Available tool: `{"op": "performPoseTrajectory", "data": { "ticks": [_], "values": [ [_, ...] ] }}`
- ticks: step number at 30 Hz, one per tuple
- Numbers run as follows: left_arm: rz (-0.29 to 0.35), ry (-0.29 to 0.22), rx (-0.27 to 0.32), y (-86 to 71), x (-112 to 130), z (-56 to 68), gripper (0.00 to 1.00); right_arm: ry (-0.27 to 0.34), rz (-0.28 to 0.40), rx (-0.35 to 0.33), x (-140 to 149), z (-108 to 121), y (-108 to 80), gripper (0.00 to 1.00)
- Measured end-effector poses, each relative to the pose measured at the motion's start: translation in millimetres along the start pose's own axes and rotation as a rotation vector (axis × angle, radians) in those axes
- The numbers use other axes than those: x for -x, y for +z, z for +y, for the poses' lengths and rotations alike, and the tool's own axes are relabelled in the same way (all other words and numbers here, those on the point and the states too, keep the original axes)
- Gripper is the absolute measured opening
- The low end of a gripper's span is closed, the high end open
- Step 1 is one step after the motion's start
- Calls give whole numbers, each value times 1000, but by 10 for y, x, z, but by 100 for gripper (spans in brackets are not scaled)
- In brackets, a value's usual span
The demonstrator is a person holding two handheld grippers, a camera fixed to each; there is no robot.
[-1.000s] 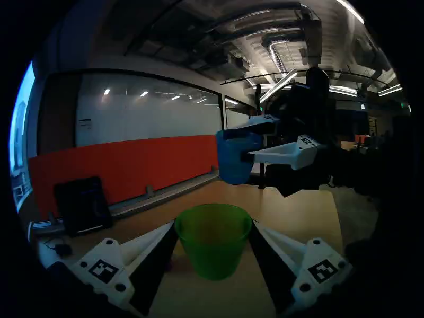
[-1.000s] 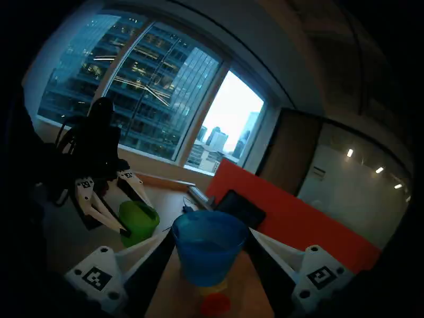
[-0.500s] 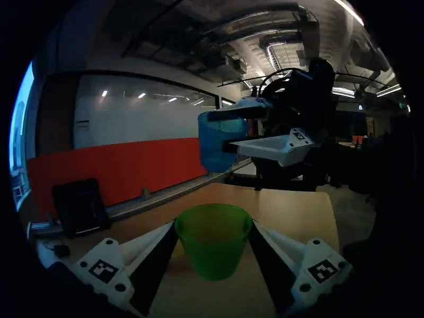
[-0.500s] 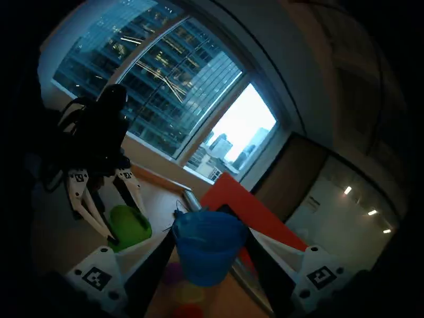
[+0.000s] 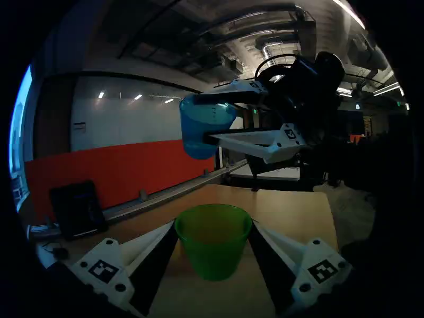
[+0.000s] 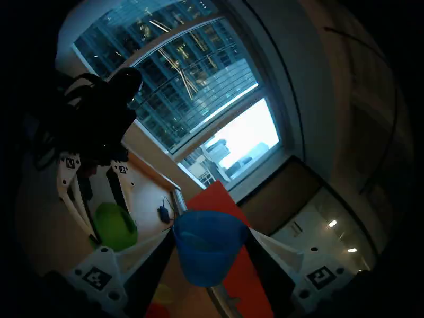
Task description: Pour water
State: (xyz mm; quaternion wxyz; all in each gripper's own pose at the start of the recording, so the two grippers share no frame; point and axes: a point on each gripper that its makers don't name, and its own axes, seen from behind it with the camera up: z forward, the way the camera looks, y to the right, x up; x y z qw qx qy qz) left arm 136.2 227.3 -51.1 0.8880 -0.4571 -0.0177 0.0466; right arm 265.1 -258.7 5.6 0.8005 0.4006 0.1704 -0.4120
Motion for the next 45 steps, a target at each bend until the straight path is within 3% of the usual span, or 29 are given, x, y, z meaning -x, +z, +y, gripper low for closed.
{"op": "performPoseTrajectory", "data": {
  "ticks": [20,45],
  "values": [
    [7,-2,19,57,-44,8,88,-249,11,21,-200,131,235,92],
    [8,-12,28,103,-27,7,88,-385,7,57,-245,257,301,92]
  ]
}}
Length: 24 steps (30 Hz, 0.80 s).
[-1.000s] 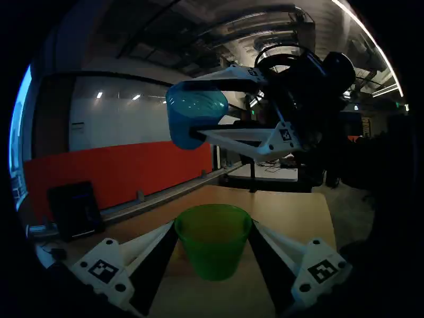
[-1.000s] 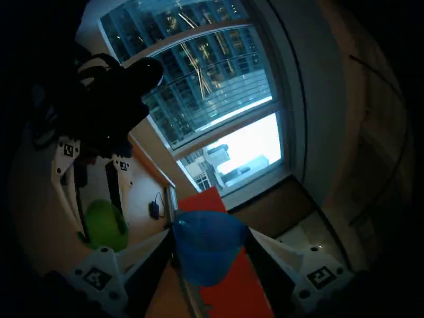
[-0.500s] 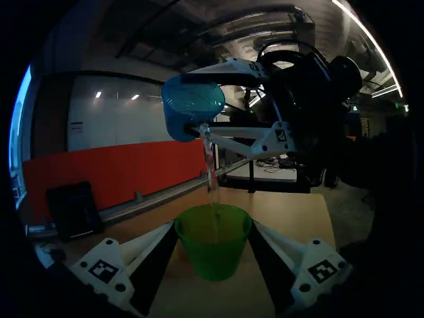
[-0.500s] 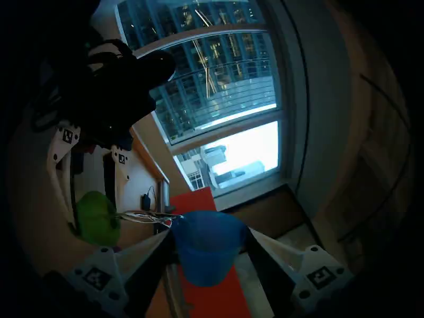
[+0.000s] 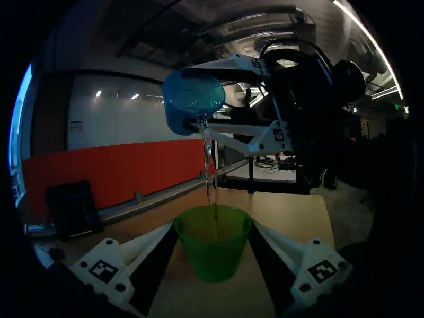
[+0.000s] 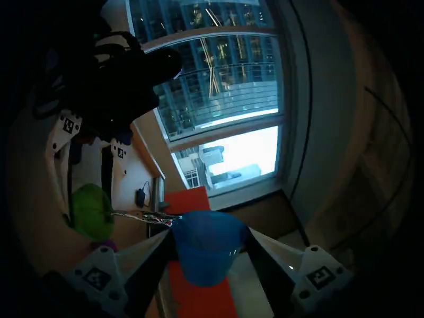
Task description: Pour water
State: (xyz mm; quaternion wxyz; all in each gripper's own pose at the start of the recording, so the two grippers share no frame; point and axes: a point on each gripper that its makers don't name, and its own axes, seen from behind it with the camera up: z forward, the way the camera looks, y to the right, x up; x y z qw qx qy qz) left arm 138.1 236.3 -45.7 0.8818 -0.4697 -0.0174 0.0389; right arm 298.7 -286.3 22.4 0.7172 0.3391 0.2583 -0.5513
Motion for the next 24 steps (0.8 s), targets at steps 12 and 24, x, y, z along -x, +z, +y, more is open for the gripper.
{"op": "performPoseTrajectory", "data": {
  "ticks": [12,24],
  "values": [
    [-1,5,4,11,-7,10,88,-49,1,13,9,76,3,92],
    [0,8,6,22,-20,6,88,-103,3,30,-28,156,1,92]
  ]
}}
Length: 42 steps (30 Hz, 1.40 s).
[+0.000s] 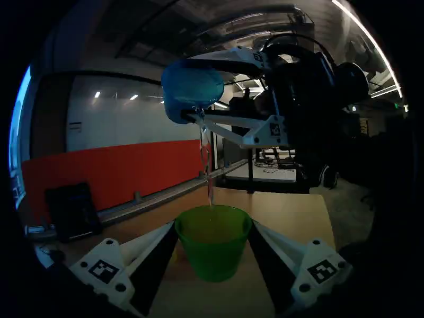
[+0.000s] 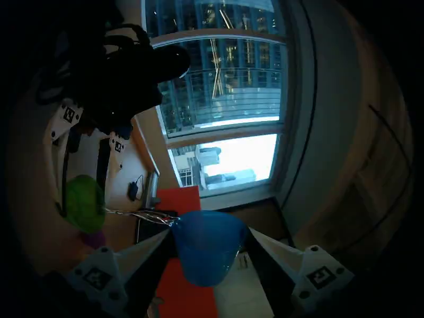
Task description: Pour water
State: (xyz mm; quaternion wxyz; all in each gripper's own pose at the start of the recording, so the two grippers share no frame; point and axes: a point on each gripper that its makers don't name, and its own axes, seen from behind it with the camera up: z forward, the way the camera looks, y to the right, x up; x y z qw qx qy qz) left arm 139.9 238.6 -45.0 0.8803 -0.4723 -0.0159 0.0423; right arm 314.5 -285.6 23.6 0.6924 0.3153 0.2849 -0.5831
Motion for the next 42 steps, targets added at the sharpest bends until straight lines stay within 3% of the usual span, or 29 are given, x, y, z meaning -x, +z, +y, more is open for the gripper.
{"op": "performPoseTrajectory", "data": {
  "ticks": [42],
  "values": [
    [-6,10,-7,52,-5,-24,88,-231,-6,1,-67,56,98,92]
  ]
}}
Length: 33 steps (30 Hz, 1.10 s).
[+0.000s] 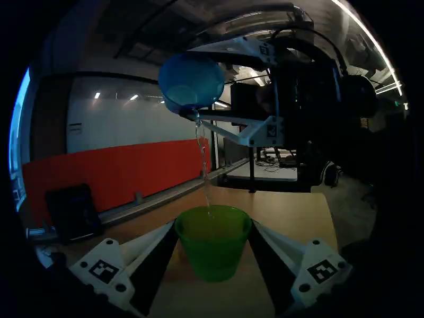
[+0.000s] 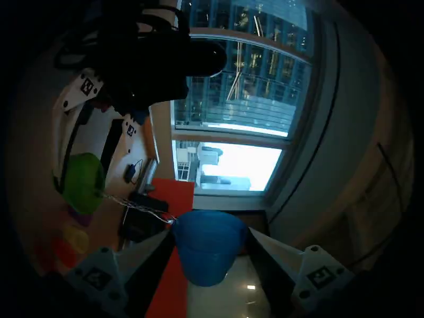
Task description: Pour water
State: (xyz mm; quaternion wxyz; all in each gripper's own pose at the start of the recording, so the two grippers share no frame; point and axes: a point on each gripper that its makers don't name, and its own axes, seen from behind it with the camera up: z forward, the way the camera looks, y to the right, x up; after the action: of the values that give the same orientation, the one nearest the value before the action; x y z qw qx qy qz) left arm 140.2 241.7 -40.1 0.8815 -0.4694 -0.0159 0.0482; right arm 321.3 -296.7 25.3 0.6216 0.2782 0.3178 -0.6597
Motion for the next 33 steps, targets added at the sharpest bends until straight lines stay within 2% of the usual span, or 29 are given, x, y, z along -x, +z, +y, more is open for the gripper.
{"op": "performPoseTrajectory", "data": {
  "ticks": [21,27,33],
  "values": [
    [4,-2,-7,-2,13,-67,88,-152,6,13,-156,42,74,92],
    [6,-2,-8,-15,17,-66,88,-126,14,9,-192,29,50,92],
    [8,6,-13,-23,-5,-72,88,-15,6,4,-121,-9,16,92]
  ]
}}
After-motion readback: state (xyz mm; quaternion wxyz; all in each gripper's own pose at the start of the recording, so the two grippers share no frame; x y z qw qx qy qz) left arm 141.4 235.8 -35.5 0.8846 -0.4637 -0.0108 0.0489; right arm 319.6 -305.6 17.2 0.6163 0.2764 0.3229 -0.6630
